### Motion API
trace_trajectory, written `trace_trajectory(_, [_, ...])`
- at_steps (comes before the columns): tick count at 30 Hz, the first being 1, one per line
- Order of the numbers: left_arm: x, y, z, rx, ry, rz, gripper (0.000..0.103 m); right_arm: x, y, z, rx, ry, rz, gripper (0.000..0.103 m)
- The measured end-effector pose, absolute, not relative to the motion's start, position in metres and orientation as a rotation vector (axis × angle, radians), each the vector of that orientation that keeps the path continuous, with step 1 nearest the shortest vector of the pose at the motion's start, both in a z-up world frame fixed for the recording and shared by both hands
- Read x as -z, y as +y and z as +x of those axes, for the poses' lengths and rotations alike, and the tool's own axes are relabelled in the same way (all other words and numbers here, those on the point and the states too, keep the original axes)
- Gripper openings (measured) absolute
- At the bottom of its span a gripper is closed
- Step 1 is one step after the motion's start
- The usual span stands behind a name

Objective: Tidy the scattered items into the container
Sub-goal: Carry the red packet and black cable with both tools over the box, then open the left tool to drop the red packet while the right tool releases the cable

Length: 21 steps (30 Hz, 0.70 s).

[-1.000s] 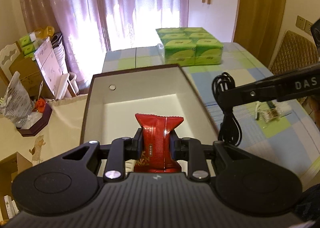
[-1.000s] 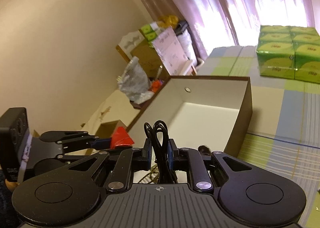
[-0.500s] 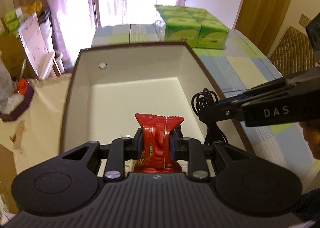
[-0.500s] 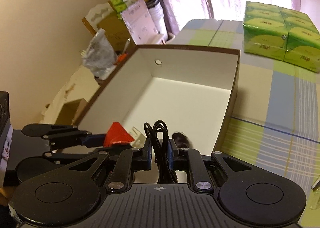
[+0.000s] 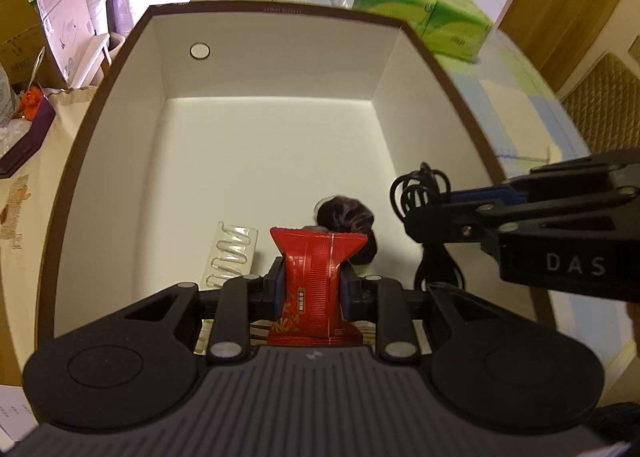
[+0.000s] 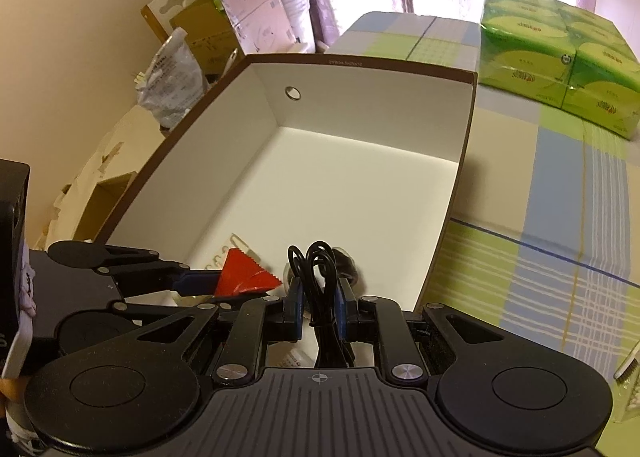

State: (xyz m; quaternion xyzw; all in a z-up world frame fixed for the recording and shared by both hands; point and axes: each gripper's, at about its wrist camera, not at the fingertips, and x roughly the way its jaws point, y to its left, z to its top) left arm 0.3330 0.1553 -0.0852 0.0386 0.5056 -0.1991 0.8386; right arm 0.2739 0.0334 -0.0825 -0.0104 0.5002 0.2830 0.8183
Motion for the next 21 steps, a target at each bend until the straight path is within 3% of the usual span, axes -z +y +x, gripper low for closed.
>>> trace_trajectory(8, [0.087,0.150,0.333,0.422,1.081,0.116,0.028,0.083,0.039,0.274,-0.585,1.078,-0.051,0.018])
trace_trajectory(10, [0.084,0.150,0.333,0.421,1.075,0.122,0.033,0.084,0.040,0.274,-0.584,1.081,-0.065,0.018])
trace_trajectory(21, [0.071,0.158,0.327,0.391,1.052,0.134,0.039,0.083,0.045,0.271,-0.609,1.084,-0.129,0.018])
